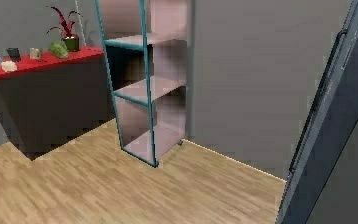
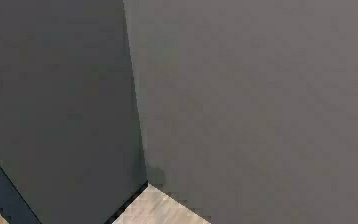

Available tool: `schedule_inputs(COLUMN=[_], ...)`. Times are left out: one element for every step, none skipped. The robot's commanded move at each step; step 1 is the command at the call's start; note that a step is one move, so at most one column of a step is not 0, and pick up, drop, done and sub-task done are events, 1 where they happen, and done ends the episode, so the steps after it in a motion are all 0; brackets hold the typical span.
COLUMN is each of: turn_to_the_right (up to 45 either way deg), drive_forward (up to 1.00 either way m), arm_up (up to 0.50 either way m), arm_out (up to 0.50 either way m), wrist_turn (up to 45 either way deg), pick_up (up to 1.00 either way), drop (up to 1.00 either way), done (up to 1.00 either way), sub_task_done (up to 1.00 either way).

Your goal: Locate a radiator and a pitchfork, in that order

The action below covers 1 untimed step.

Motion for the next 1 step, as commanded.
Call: schedule_inputs(turn_to_the_right=[3.0], drive_forward=[0.00], arm_up=[0.00], arm_out=[0.00], wrist_turn=[0.0], pick_up=[0.00], drop=[0.00], done=[0.00], sub_task_done=[0.00])
